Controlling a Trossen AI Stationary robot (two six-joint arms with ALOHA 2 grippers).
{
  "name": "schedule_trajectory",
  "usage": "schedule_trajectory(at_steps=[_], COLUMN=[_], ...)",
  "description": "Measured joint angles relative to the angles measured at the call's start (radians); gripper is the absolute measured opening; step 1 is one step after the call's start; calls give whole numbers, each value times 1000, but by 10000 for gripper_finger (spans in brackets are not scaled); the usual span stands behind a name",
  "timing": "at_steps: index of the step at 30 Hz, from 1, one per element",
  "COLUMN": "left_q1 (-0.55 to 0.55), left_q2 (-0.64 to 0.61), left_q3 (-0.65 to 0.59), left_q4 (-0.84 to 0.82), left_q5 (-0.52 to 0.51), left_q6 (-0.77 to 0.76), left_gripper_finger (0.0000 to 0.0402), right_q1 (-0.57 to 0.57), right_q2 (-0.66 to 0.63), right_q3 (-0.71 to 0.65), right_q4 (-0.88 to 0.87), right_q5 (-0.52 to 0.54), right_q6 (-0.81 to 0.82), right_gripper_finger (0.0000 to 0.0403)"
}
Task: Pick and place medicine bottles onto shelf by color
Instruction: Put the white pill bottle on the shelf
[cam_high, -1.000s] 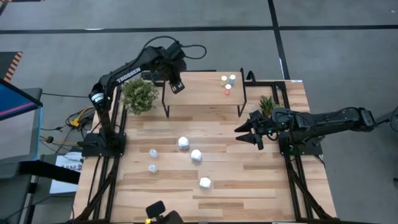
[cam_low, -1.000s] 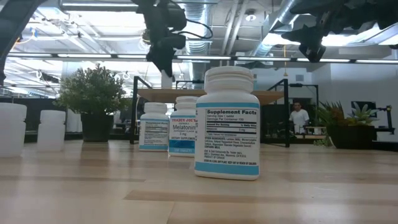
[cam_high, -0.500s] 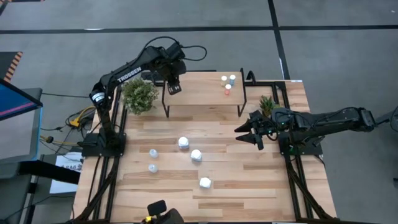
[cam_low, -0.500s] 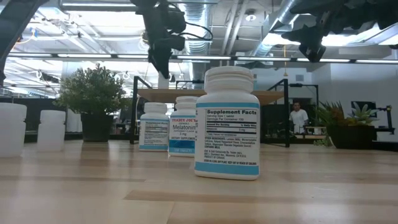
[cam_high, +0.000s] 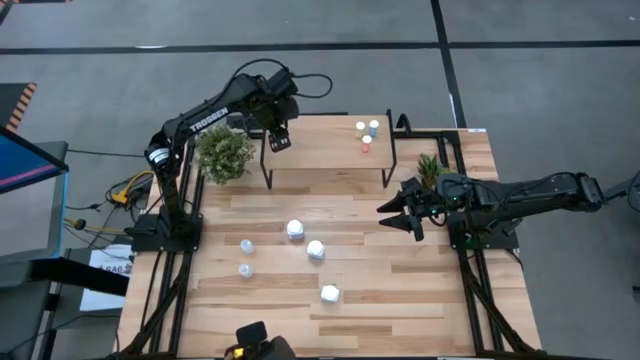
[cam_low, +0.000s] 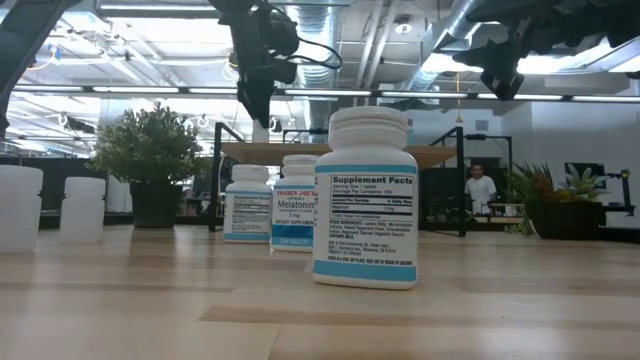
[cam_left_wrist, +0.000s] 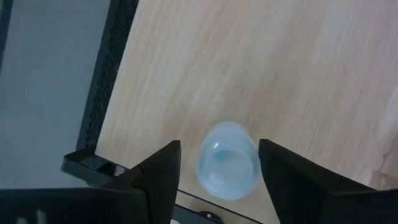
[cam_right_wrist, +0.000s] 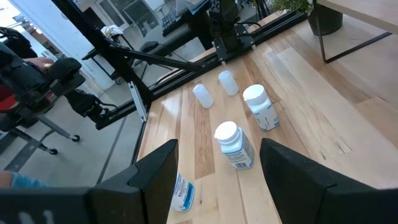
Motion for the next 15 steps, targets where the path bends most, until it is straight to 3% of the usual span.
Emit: schedule_trajectory(at_steps=[6, 12, 15], left_q1=[-9, -41, -66], left_q2=[-3, -4, -5], left_q3=[39, 166, 239], left_q4=[-4, -13, -63], left_q5=[16, 21, 80], left_q6=[17, 56, 59], left_gripper_finger=[212, 210, 209], right_q1=[0, 0, 0], right_q2=[0, 0, 0], right_q3=[0, 0, 0], right_q4=[0, 0, 0], right_q5=[0, 0, 0], right_q6=[0, 0, 0], right_gripper_finger=[249, 249, 249])
